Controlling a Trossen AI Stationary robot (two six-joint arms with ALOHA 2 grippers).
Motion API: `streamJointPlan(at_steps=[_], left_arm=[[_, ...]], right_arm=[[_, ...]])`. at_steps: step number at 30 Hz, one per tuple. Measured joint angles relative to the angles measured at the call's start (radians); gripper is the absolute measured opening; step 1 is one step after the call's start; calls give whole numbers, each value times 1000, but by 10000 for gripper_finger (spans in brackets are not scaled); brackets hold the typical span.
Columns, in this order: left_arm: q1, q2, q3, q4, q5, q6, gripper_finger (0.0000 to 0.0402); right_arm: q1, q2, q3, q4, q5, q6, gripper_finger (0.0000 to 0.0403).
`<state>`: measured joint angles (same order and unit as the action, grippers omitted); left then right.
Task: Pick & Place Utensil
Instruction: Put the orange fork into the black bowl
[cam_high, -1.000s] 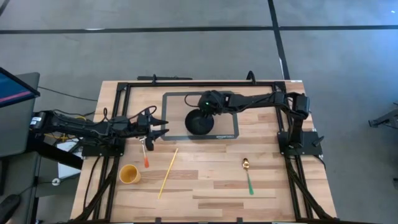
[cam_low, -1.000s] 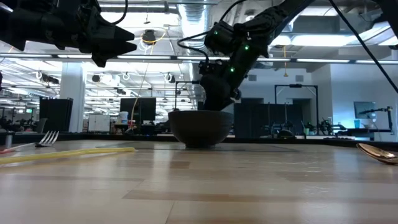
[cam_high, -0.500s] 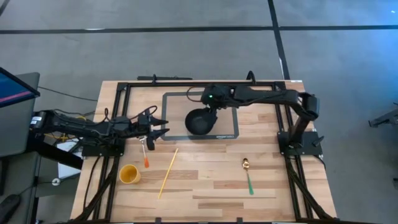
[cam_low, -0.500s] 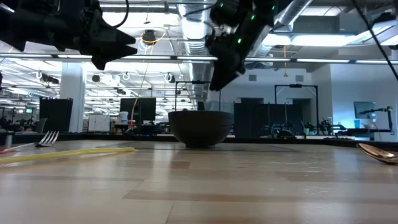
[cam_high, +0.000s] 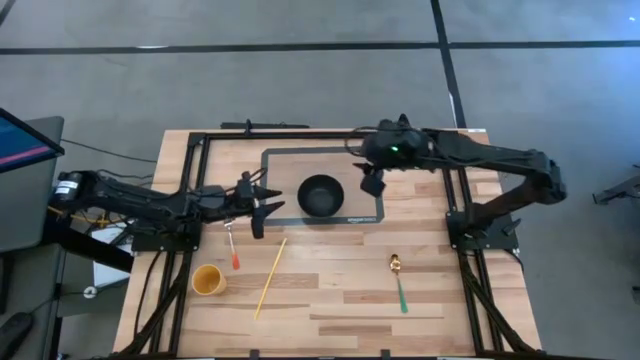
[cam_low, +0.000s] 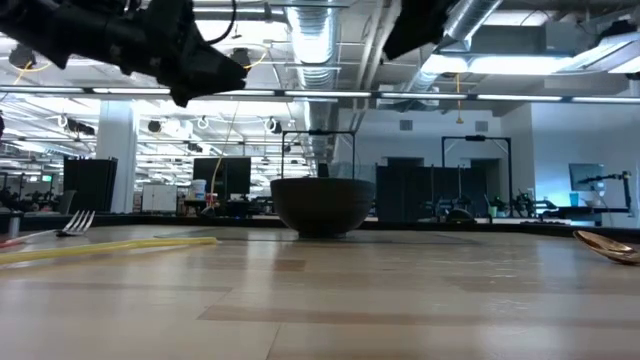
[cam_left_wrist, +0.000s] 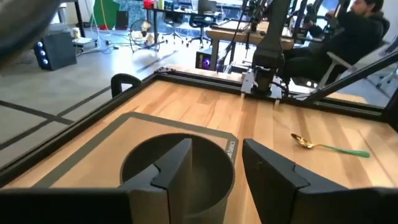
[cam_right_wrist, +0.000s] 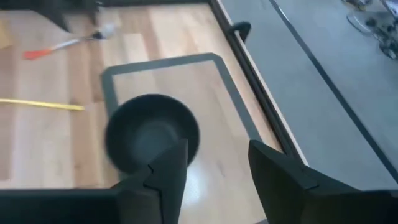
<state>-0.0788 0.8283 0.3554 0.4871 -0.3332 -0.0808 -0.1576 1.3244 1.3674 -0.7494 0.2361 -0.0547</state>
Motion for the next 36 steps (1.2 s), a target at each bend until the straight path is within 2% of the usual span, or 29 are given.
streamJointPlan(at_steps=[3, 7, 13, 18, 22, 26, 30, 36], left_arm=[[0, 44, 66, -65, 2, 22, 143], [0, 79, 188, -278, -12, 1, 145], [0, 131, 333, -552, -26, -132, 145], [0, 167, 370, -784, -25, -303, 145], [0, 182, 370, -934, 12, -470, 145], [0, 182, 370, -1079, 92, -642, 145], [0, 184, 370, -1241, 178, -721, 145], [0, 213, 370, -1461, 207, -943, 145]], right_arm=[[45, -78, -54, 4, 1, 3, 145], [92, -185, -187, 51, 0, 37, 124], [124, -302, -454, 243, 0, 95, 119], [131, -334, -611, 412, 1, 118, 128], [130, -328, -646, 462, 9, 119, 131], [130, -322, -652, 490, 27, 119, 133], [130, -323, -652, 508, 27, 119, 133], [131, -322, -652, 495, 26, 161, 133]])
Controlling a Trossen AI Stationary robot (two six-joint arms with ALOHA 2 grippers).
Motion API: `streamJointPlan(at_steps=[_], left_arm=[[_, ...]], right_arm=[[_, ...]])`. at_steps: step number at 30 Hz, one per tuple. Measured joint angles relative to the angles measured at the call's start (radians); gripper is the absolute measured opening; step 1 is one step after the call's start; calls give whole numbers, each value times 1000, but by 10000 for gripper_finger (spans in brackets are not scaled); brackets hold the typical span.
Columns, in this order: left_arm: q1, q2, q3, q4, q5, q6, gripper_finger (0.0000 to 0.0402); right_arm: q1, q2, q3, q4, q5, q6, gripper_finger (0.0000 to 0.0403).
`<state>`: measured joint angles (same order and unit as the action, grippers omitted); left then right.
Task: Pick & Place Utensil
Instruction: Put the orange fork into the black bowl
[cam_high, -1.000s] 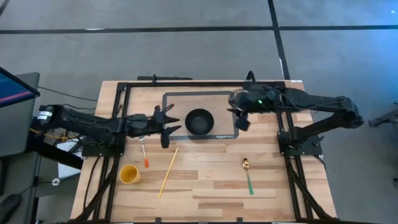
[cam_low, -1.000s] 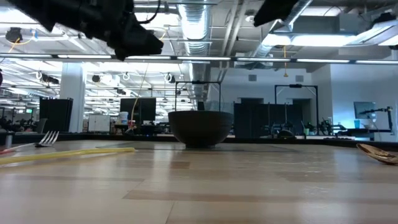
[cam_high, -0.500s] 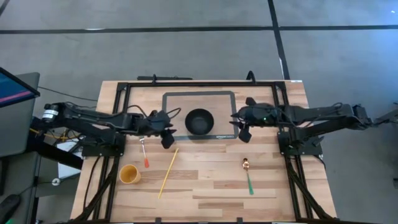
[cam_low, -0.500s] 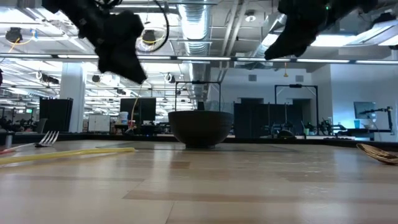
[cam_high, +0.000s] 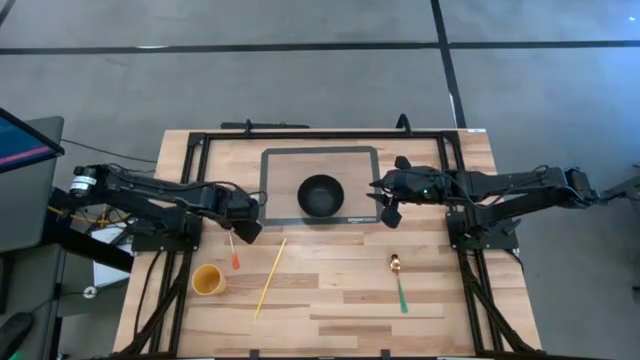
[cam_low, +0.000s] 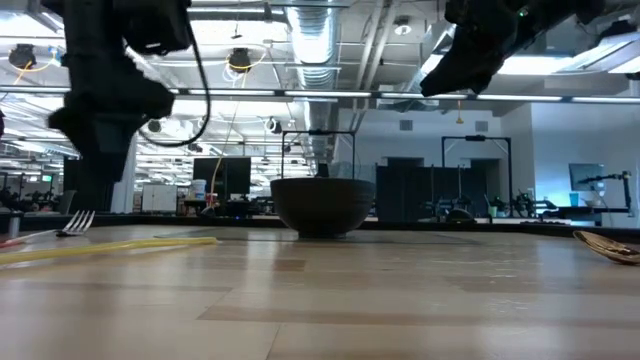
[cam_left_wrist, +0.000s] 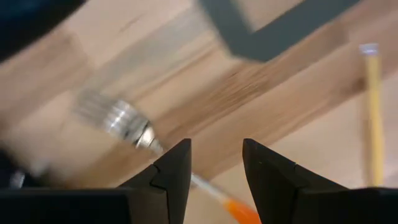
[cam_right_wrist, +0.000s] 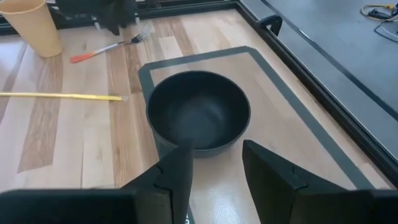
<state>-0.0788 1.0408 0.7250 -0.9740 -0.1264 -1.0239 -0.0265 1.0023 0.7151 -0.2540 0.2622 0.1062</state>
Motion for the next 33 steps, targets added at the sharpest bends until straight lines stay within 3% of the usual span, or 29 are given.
streamJointPlan(at_steps=[5, 12, 25, 33], left_arm=[[0, 59, 0, -3, 58, -162, 145], [0, 162, 0, -5, 124, -217, 145], [-77, 225, -4, -13, 119, -395, 145], [-152, 236, -66, -10, 73, -531, 145]], right_arm=[[0, 0, 0, 1, 0, 0, 134], [0, 0, 0, -7, 0, 0, 134], [0, 0, 0, -30, 0, 0, 128], [0, 0, 0, -30, 0, 0, 128]])
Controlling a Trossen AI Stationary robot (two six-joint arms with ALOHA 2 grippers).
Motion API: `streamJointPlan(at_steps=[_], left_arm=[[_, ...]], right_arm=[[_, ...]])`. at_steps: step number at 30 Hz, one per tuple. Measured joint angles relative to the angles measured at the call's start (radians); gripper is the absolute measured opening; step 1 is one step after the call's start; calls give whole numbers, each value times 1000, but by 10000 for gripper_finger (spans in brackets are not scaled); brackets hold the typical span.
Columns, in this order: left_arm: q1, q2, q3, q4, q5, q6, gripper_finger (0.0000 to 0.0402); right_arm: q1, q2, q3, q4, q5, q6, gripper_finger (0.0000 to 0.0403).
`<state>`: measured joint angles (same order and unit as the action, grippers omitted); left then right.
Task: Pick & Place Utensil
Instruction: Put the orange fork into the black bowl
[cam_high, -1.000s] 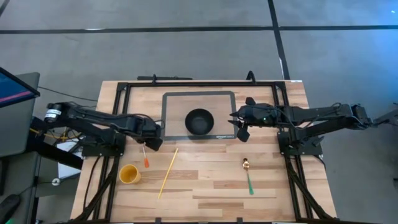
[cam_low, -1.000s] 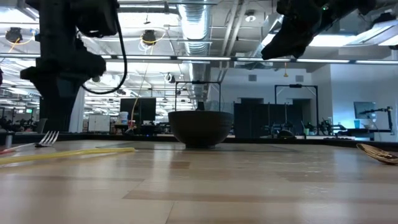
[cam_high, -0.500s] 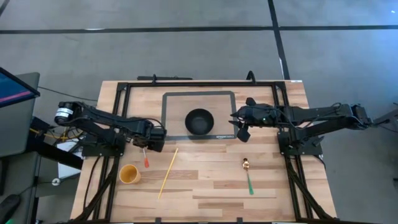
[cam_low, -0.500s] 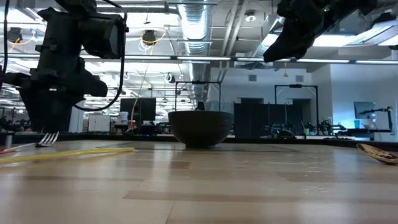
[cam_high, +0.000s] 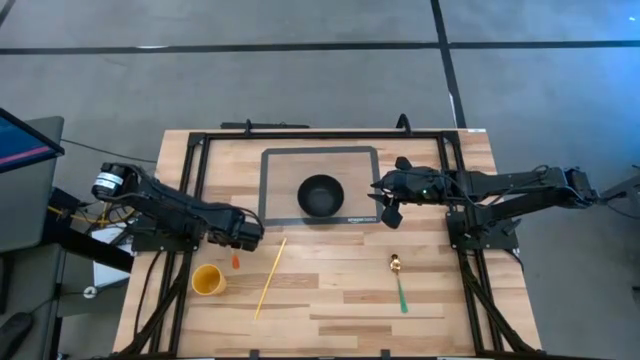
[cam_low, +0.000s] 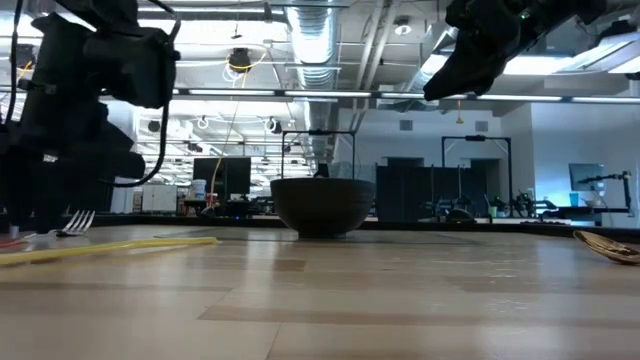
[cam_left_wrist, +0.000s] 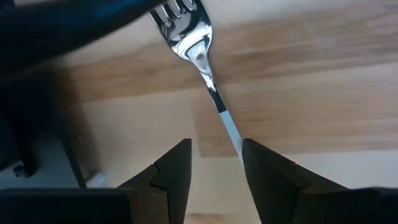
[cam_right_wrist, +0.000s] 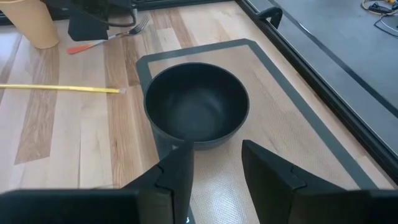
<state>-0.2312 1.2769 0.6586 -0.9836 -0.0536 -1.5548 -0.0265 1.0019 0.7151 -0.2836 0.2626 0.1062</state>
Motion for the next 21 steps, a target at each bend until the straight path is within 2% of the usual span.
streamJointPlan(at_steps=[21], left_arm=[[3, -1, -36, 36, -24, -29, 142]], right_arm=[[0, 0, 0, 2, 0, 0, 128]])
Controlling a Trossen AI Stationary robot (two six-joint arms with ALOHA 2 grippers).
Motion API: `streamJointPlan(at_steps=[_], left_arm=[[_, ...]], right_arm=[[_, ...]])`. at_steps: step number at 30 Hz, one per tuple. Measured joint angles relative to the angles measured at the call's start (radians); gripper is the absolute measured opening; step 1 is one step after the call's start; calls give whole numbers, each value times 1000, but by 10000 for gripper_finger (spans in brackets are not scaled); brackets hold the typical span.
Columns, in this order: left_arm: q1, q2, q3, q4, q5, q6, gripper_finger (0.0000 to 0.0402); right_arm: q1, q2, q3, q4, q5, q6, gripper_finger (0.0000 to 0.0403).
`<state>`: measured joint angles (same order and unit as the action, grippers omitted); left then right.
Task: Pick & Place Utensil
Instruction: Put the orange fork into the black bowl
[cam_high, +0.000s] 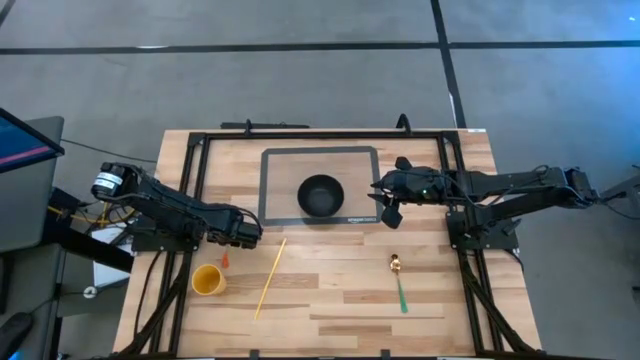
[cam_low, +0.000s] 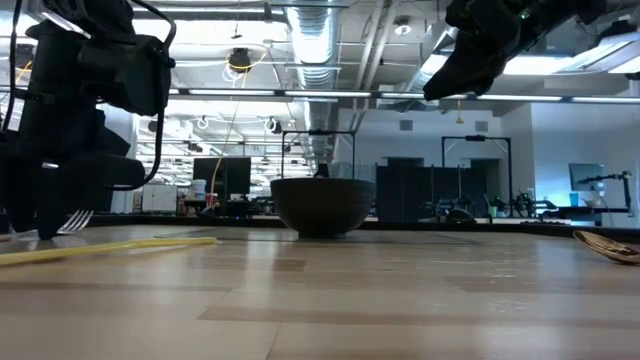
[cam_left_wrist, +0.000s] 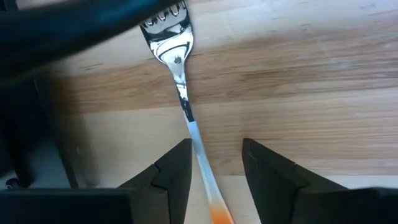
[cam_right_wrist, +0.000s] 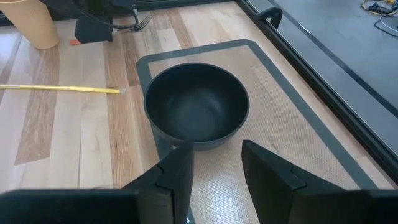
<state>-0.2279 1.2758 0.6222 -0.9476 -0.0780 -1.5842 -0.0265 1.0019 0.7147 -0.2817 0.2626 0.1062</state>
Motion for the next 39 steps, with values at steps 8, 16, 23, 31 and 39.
streamJointPlan(at_steps=[8, 16, 23, 31, 39], left_arm=[[-16, -3, -40, 46, 3, 1, 90], [-20, -32, -48, 90, -22, 79, 12], [-19, -125, 3, 117, -89, 111, 11], [-19, -167, 94, 110, -109, 174, 9], [-19, -167, 218, 129, -109, 261, 9]], right_arm=[[0, 0, 0, -1, 0, 0, 128], [0, 0, -1, -1, 0, 0, 128], [0, 0, -1, 0, 0, 0, 128], [0, 0, -1, 3, 0, 0, 128], [0, 0, -1, 8, 0, 0, 128]])
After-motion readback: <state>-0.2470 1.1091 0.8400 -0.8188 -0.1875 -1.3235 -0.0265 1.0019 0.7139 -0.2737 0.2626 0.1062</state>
